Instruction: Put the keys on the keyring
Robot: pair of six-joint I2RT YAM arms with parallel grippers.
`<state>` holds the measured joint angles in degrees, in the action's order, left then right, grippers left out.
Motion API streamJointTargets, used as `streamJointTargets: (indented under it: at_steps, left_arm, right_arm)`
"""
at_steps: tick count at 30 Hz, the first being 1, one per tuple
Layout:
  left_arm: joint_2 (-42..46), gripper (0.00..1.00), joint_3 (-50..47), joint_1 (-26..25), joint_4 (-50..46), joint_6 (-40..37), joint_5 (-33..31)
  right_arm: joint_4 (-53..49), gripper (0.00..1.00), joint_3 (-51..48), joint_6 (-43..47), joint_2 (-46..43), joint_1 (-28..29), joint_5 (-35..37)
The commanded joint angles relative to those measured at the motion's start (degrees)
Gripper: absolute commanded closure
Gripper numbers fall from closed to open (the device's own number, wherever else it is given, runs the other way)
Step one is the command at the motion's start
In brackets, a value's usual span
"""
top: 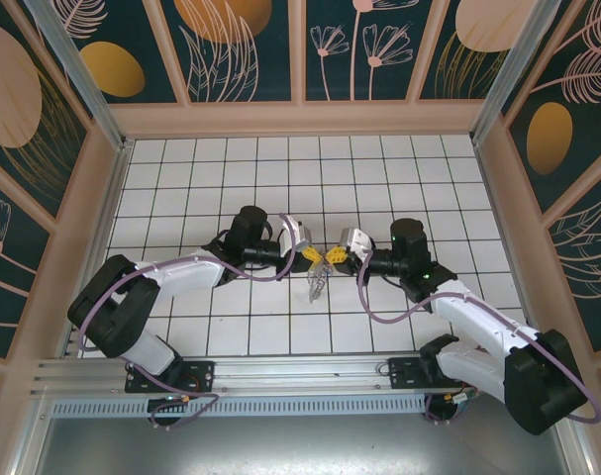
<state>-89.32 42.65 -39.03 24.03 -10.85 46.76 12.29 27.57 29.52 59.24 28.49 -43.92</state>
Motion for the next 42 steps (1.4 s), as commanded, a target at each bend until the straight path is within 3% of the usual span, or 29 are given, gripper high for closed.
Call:
streamJointTargets:
  at_steps: [1,16,42]
  left_arm:
    - [-0.7,1.00,1.2,-0.4,2.0,0.5,2.2]
    - [-0.9,1.00,1.7,-0.5,1.6,0.4,2.3]
    - [-1.4,1.00,2.9,-0.6,0.8,0.4,2.6]
  right_arm:
    - [2.4,1.00,0.0,0.6,1.1,-0.3,-1.1]
    - [5.1,1.00,0.8,-0.6,4.0,-0.2,-3.5]
    - [4.2,1.00,2.7,0.1,5.4,1.3,-1.1]
